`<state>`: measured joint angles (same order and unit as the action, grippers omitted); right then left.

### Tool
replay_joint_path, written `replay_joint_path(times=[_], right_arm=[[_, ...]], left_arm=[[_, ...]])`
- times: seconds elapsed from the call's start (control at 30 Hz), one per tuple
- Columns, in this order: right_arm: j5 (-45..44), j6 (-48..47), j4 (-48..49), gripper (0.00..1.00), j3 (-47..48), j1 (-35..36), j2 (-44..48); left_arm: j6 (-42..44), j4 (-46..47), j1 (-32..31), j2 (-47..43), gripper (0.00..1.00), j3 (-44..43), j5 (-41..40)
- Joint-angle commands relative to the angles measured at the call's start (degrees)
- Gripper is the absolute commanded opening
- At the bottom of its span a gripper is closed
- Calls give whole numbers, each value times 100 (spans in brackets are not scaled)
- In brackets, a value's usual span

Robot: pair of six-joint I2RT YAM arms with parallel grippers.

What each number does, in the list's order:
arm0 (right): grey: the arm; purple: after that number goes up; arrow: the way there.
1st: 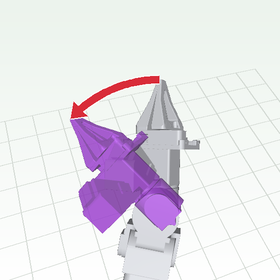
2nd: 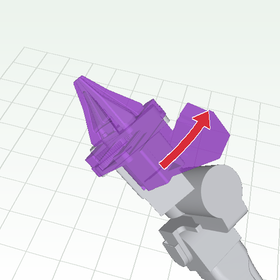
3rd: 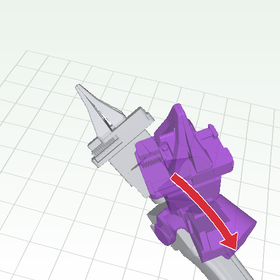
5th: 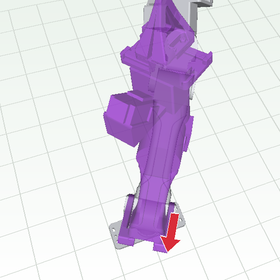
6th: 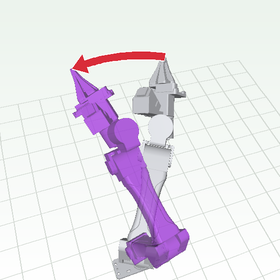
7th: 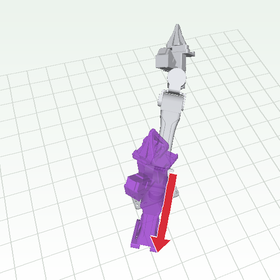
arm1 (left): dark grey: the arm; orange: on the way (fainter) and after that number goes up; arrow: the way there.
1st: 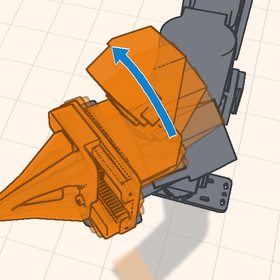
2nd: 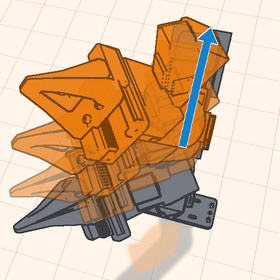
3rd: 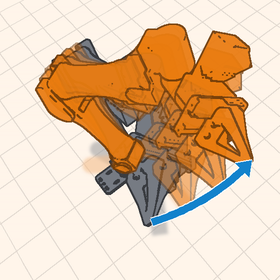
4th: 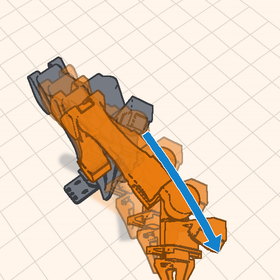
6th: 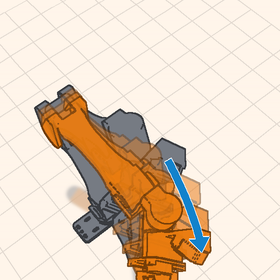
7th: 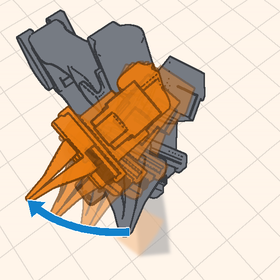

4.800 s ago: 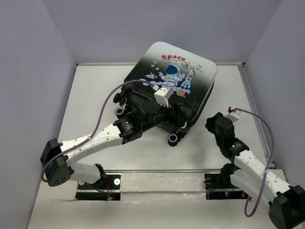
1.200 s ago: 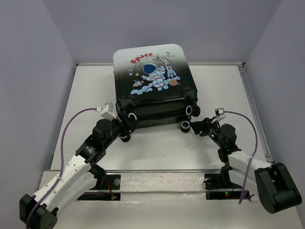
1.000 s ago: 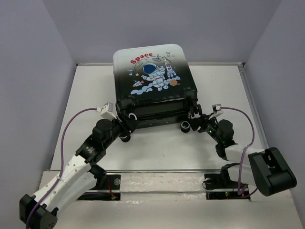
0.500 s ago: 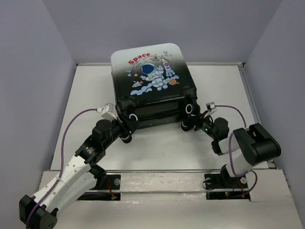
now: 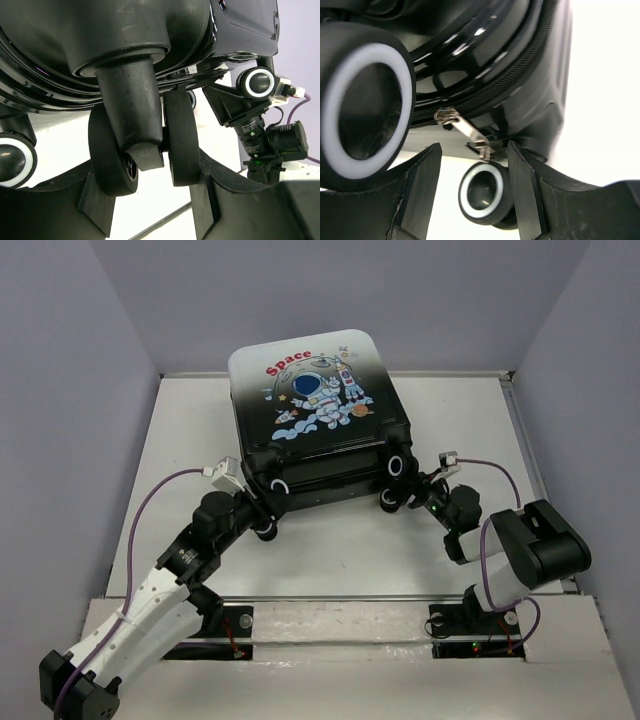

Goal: Pack the luggage

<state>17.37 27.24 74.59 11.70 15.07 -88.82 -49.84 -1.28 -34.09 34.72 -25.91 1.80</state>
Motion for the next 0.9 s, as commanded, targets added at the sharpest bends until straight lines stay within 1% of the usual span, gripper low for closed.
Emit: replay_joint_path(times=[0.0,0.07,0.13,0.17,0.2,0.33,0.4,0.43,0.57,0.67,0.7,0.77,0.8,0.83,0.87], right_arm=[[-1006,-202,2130,59,42,-39,137],[-1025,-193,2209,54,121,-39,40],[-770,-141,2262,49,357,-39,-74],[-735,-19,2332,45,411,-39,-205],[-717,43,2376,36,481,-39,-232],[-629,149,2376,24,596,-39,-171],[-603,193,2385,22,614,-39,-119],[-559,237,2376,17,614,-39,-66],[-419,439,2385,7,570,-39,101],[-225,606,2385,7,447,22,232],[-181,711,2376,7,316,188,277],[-259,616,2376,7,140,600,391],[-504,407,2359,7,-35,898,496],[-680,274,2315,7,-89,1589,523],[-856,3,2106,7,-107,1978,532]], left_arm=[[458,1103,-116,-466,6,-388,400],[406,1130,-116,-492,6,-362,435],[379,1156,-116,-492,6,-318,470],[362,1156,-116,-501,6,-309,470],[361,1156,-116,-510,6,-274,444],[344,1156,-116,-554,6,-186,418],[335,1165,-116,-528,6,-169,409],[318,1208,-116,-475,6,-134,417],[274,1376,-116,-370,6,-98,452],[247,1525,-116,-256,6,-125,540],[238,1638,-116,-220,6,-159,558],[212,1771,-116,-124,6,-204,646],[203,1928,-116,-2,6,-265,689],[186,2017,-116,69,6,-300,768],[177,2096,-125,218,6,-335,821]])
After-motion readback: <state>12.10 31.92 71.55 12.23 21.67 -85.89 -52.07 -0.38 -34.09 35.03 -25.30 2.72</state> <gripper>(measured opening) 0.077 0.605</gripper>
